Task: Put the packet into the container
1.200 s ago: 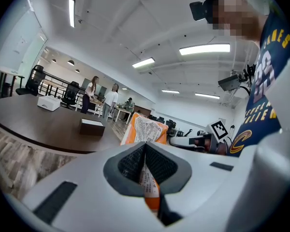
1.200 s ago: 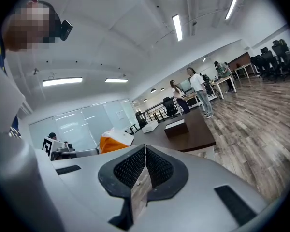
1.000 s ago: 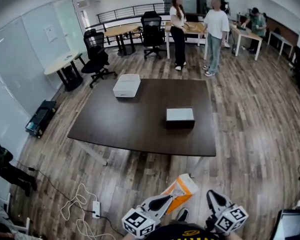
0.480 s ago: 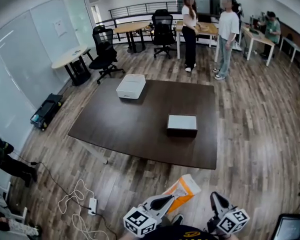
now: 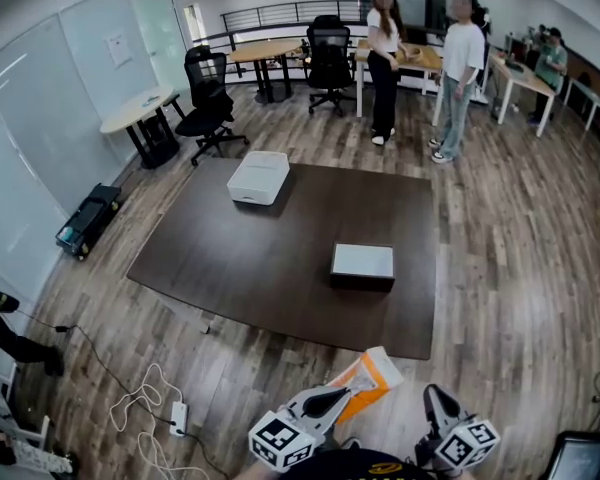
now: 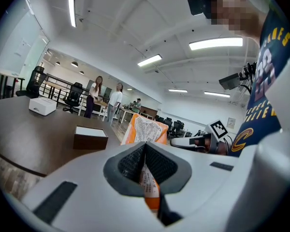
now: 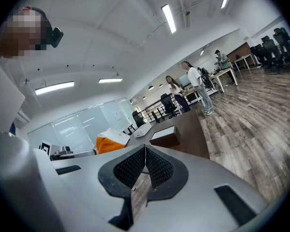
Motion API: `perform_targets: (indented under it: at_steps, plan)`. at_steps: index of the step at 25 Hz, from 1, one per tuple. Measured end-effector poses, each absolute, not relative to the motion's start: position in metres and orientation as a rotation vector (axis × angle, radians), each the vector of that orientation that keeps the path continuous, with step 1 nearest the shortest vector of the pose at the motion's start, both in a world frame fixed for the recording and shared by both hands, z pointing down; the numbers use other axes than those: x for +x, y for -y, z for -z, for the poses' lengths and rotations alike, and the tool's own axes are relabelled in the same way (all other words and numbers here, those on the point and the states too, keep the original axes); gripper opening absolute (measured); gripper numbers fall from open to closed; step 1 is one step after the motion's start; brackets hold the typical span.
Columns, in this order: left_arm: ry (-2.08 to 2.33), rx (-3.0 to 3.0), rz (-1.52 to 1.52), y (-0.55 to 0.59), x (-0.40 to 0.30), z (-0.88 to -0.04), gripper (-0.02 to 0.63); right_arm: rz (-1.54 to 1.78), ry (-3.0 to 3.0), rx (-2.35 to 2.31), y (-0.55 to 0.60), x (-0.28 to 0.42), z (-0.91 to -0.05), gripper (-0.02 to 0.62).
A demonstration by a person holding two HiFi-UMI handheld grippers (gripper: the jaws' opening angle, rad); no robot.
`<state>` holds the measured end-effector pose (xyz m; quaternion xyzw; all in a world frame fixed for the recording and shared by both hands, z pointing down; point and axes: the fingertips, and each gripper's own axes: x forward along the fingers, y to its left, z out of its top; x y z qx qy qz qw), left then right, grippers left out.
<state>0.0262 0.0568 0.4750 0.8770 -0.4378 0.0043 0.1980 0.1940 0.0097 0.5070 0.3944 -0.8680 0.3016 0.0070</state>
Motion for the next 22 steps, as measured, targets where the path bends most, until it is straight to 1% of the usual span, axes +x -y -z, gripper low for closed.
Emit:
perform_targets:
  at_steps: [9,22]
  plan:
    - [1.155,2.499,-0.026,0.012,0.000,-0.468,0.000,-0.966,2.701,1.299,0.057,0.161,-0.503,0.011]
    - [1.085,2.522,-0.027,0.093,-0.076,-0.477,0.000,-0.964,2.622,1.385,0.124,0.094,-0.513,0.011]
